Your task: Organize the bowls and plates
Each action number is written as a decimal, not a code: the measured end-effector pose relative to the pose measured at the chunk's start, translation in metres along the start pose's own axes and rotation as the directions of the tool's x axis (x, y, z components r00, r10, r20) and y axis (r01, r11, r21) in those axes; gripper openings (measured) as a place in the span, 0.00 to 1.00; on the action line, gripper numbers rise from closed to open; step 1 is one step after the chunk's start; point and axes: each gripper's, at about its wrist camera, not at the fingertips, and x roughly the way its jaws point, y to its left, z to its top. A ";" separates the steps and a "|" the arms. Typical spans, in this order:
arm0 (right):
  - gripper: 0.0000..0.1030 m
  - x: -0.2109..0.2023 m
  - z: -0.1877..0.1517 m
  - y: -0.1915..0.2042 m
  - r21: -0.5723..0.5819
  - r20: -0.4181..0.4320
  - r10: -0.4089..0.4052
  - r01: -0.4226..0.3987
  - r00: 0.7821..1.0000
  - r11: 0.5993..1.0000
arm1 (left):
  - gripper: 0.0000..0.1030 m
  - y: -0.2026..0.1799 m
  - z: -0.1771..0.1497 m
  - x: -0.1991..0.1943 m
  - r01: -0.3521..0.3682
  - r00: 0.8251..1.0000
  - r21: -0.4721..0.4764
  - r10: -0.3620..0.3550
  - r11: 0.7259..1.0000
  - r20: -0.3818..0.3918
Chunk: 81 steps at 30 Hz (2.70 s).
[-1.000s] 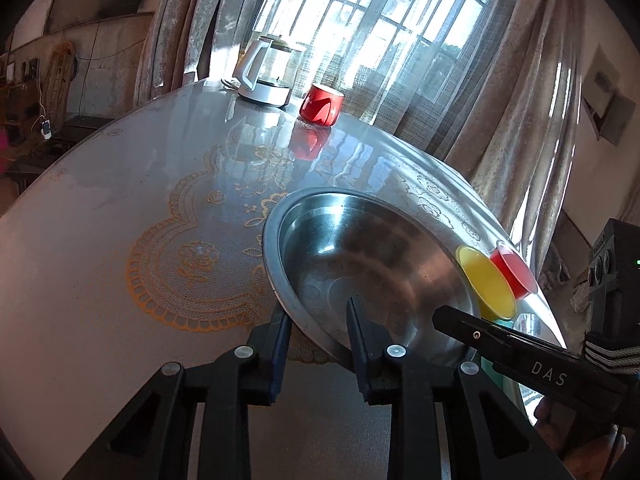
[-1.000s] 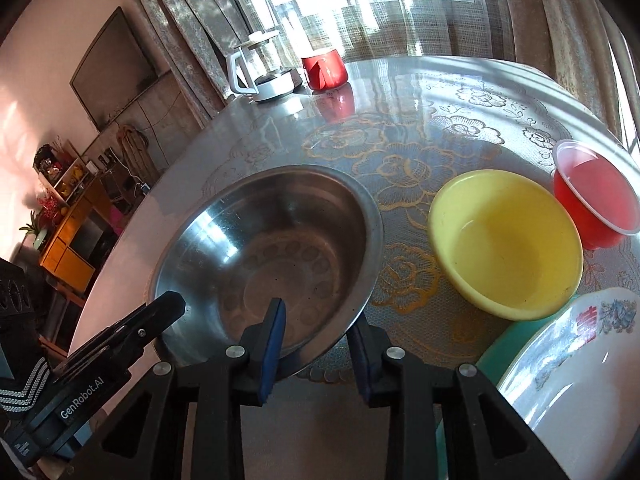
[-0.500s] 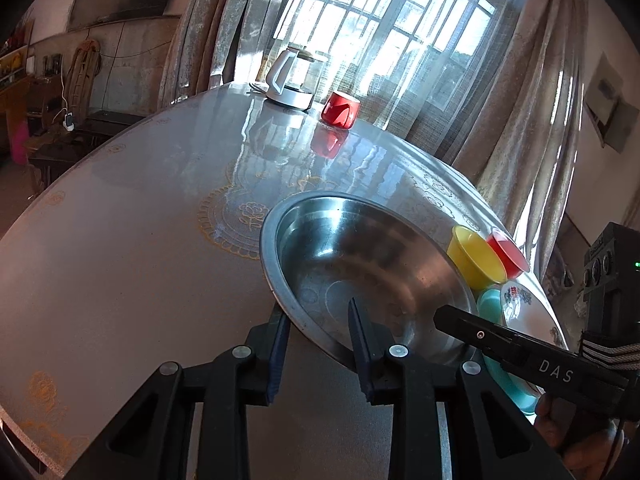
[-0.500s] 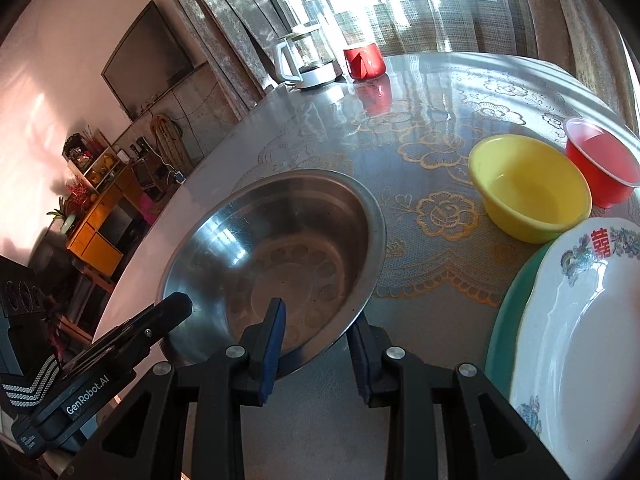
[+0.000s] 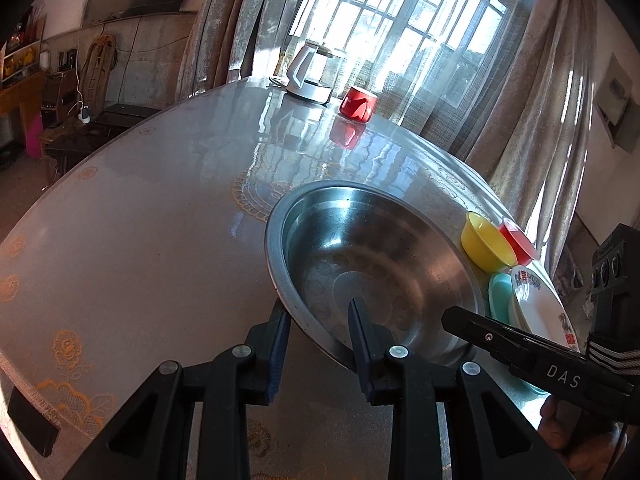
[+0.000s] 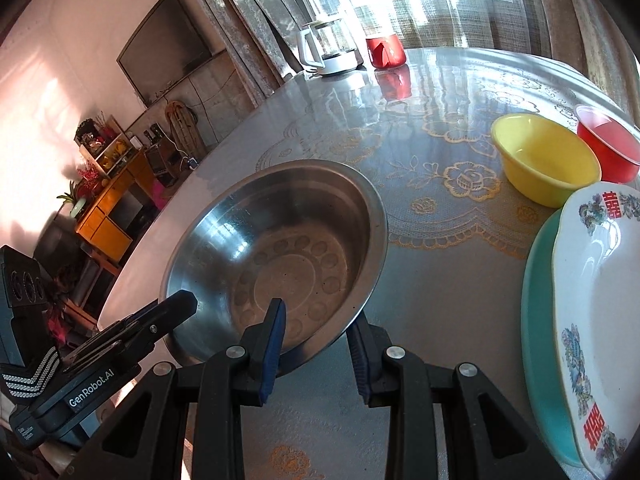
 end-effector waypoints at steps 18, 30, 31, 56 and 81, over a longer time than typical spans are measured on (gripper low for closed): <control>0.34 -0.042 0.005 -0.035 0.054 0.062 -0.032 0.028 0.998 0.998 | 0.36 -0.030 0.022 -0.015 -0.048 0.996 0.100 0.040 0.994 0.084; 0.36 -0.073 0.030 -0.089 0.144 0.098 -0.102 0.087 0.990 0.986 | 0.38 -0.074 0.044 0.019 -0.005 1.000 0.156 0.005 0.988 -0.004; 0.36 -0.076 0.033 -0.095 0.156 0.102 -0.112 0.095 0.989 0.983 | 0.38 -0.078 0.045 0.022 0.006 1.000 0.158 -0.004 0.987 -0.011; 0.34 -0.046 0.098 -0.189 0.258 0.020 -0.321 0.305 0.947 0.917 | 0.44 -0.167 0.086 0.110 0.157 0.970 0.150 -0.124 0.976 -0.208; 0.16 -0.019 0.108 -0.189 0.211 -0.035 -0.309 0.309 0.950 0.927 | 0.22 -0.198 0.088 0.172 0.246 0.929 0.111 -0.201 0.963 -0.311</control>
